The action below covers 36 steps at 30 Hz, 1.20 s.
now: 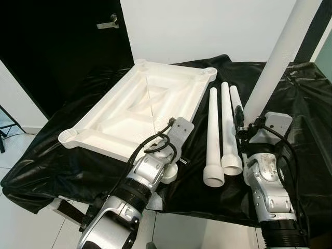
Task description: Building children table
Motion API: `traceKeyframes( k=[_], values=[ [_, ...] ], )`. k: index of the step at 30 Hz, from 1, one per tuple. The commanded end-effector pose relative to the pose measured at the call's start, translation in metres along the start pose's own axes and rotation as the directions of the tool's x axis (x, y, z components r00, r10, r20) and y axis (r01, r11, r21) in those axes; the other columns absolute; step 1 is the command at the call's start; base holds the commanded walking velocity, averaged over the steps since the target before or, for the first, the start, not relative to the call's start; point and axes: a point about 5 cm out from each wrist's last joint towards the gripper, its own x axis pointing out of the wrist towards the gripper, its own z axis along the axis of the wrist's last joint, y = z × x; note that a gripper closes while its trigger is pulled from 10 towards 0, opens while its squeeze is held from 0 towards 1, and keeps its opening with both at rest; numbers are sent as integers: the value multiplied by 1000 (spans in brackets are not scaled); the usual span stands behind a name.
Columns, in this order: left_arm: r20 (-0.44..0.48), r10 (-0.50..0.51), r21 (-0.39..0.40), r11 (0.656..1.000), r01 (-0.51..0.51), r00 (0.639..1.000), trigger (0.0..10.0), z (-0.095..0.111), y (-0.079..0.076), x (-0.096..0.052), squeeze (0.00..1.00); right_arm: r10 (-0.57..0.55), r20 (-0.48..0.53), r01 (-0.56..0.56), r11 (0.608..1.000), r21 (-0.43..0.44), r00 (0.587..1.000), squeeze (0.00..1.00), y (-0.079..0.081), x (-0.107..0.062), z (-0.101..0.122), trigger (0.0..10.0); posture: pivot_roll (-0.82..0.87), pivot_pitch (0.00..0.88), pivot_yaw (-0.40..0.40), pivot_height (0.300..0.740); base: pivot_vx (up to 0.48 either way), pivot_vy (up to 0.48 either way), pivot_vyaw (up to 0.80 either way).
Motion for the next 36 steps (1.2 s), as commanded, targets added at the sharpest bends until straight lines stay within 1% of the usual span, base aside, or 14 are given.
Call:
traceKeyframes(
  k=[1, 4, 11, 12, 13, 16, 18, 19, 21, 22, 24, 28, 35, 36],
  values=[
    [-42, -480, -11, 877, 480, 876, 10000, -11, -40, -3, 1000, -5, 13, 5, 1000, -4, 1000, 0, -1, 1, 4, 10000, -123, 30, 85, 740, 0, 0, 0],
    [-19, -505, -8, 863, 505, 863, 10000, -10, -42, -3, 1000, -7, 13, 7, 1000, -7, 1000, 0, -3, 1, 4, 10000, -124, 29, 85, 740, 0, 0, 0],
    [91, -412, 44, 911, 409, 907, 10000, 2, -29, -2, 1000, -9, 14, 9, 1000, -13, 1000, 0, -5, 2, 5, 10000, -125, 29, 86, 740, 0, 0, 0],
    [161, -389, 37, 921, 388, 907, 10000, 9, -23, -4, 141, -8, 12, 9, 1000, -14, 1000, 0, -5, 2, 5, 10000, -127, 26, 83, 740, 0, 0, 0],
    [249, -387, 48, 921, 388, 888, 10000, 19, -17, -12, 0, -7, 8, 8, 1000, -14, 1000, 0, -5, 2, 4, 10000, -126, 25, 82, 740, 0, 0, 0],
    [319, -408, 49, 909, 415, 856, 10000, 27, -14, -20, 0, -6, 5, 6, 1000, -14, 1000, 0, -5, 2, 3, 10000, -123, 23, 79, 740, 0, 0, 0],
    [418, -493, 99, 860, 501, 763, 10000, 38, -10, -42, 0, 2, -1, -2, 1000, -14, 1000, 0, -3, 2, 2, 10000, -112, 19, 74, 740, 0, 0, 0],
    [418, -493, 99, 860, 501, 763, 10000, 38, -10, -42, 0, 2, -1, -2, 1000, -14, 1000, 0, -3, 2, 2, 10000, -112, 19, 74, 740, 0, 0, 0],
    [438, -557, 165, 821, 546, 706, 10000, 36, -8, -56, 0, 12, -4, -12, 1000, -12, 1000, 0, -1, 4, 1, 10000, -109, 18, 73, 740, 0, 0, 0],
    [438, -557, 165, 821, 546, 706, 10000, 36, -8, -56, 0, 12, -4, -12, 1000, -12, 1000, 0, -1, 4, 1, 10000, -109, 18, 73, 740, 0, 0, 0],
    [398, -611, 218, 788, 576, 684, 10000, 26, 4, -65, 0, 18, -3, -18, 1000, -10, 1000, 0, 0, 5, 1, 10000, -108, 18, 71, 740, 0, 0, 0],
    [344, -636, 260, 771, 581, 691, 10000, 13, 19, -72, 0, 18, -3, -18, 1000, -10, 1000, 0, 0, 5, 1, 10000, -107, 19, 69, 740, 0, 0, 0],
    [309, -648, 193, 760, 621, 697, 10000, -10, 46, -88, 0, 16, -10, -16, 1000, -10, 1000, 0, 0, 4, 0, 10000, -105, 22, 68, 740, 0, 0, 0],
    [304, -631, 181, 774, 606, 714, 10000, -12, 52, -89, 0, 16, -10, -16, 1000, -10, 1000, 0, 0, 4, 0, 10000, -104, 23, 68, 740, 0, 0, 0]
  ],
)
